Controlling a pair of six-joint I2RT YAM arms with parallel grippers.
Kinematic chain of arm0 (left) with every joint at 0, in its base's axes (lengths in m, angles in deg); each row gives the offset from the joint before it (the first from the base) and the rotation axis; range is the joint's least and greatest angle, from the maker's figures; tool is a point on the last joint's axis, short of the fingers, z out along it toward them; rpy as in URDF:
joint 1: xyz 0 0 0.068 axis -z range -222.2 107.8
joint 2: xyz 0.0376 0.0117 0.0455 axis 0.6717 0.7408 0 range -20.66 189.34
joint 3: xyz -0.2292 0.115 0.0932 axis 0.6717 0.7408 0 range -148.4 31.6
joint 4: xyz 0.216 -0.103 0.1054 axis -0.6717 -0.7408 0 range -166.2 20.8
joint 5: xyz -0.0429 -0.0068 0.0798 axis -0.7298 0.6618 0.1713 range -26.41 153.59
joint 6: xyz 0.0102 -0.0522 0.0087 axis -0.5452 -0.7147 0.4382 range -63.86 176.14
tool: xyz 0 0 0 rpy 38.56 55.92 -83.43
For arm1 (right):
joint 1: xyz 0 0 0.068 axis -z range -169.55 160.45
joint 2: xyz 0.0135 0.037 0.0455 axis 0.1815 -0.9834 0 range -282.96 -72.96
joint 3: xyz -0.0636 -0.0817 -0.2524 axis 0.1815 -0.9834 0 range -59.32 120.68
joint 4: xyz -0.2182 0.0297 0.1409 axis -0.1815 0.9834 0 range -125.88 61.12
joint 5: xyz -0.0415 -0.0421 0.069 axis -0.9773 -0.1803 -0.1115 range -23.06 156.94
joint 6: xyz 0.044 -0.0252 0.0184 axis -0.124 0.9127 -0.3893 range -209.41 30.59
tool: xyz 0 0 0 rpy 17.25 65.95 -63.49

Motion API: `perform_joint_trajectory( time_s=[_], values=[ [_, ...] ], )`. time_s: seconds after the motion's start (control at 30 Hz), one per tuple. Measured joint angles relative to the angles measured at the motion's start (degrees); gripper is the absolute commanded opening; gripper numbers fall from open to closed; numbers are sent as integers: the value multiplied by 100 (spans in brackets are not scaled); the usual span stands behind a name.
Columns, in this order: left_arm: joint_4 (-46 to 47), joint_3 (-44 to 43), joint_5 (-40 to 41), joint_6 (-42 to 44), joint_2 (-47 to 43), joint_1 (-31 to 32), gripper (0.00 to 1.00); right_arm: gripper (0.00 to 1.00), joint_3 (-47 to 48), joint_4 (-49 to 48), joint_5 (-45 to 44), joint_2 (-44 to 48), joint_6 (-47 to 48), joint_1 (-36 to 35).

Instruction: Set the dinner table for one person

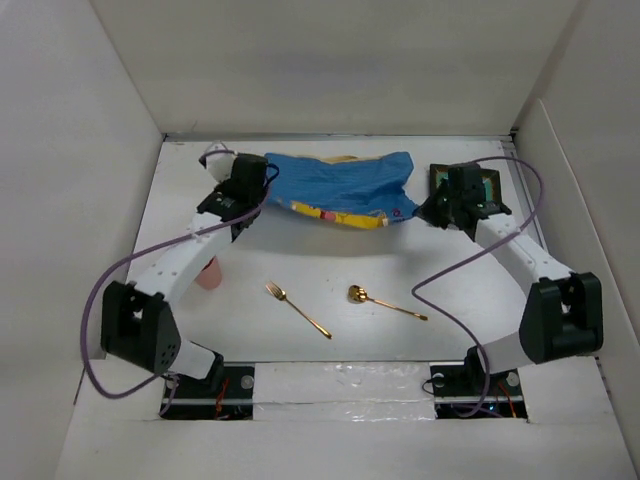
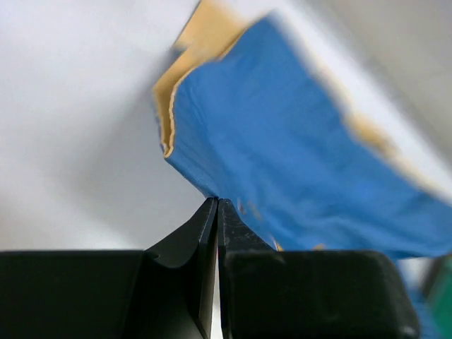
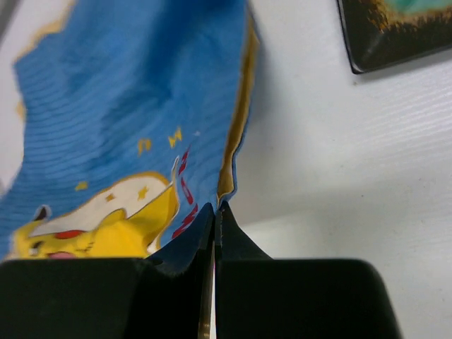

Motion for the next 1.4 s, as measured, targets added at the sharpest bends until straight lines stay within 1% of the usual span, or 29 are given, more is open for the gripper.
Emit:
perform_joint_trajectory(
  time_s=[0.13,0.23,0.37,0.5,0.57,0.67,0.77,0.93,1.0,1.07,1.17,1.23,1.27,1.3,1.4],
  values=[
    [50,-616,111,422,-769,0,0,0,398,365,37,688,149,-35],
    [9,-1027,118,667,-1189,0,0,0,802,634,37,1255,234,-92],
    [-15,-1563,50,909,-1480,0,0,0,1679,1056,-7,1779,337,-219],
    [-35,-2033,-83,1110,-1499,0,0,0,2511,1226,-17,1821,400,-295],
    [-26,-2267,-101,1217,-1386,0,0,0,2955,1241,-20,1574,404,-299],
    [98,-2566,-216,1346,-1021,-74,0,0,3593,1226,-28,944,442,-299],
    [120,-2957,-468,1394,-411,-334,0,0,4398,1196,-22,-85,505,-295],
    [-105,-3954,-890,1408,846,-831,0,0,5912,1519,129,-1803,555,-203],
    [-197,-4192,-1080,1399,1078,-984,0,0,6463,1657,216,-2260,549,-136],
    [-264,-4286,-1307,1340,1113,-1139,0,0,6843,1827,291,-2487,549,-61],
    [-229,-4245,-1515,1270,949,-1305,0,0,6896,1825,422,-2389,546,52],
    [-20,-3886,-1598,1215,671,-1375,0,0,6535,1532,575,-2103,540,125],
    [11,-3663,-1639,1198,509,-1386,0,0,6120,1532,581,-1821,540,157],
    [240,-3285,-1683,1165,302,-1386,0,0,5709,1377,614,-1582,555,175],
    [691,-1751,-1838,1045,-404,-1373,0,0,4168,817,732,-874,553,201]
  ],
)
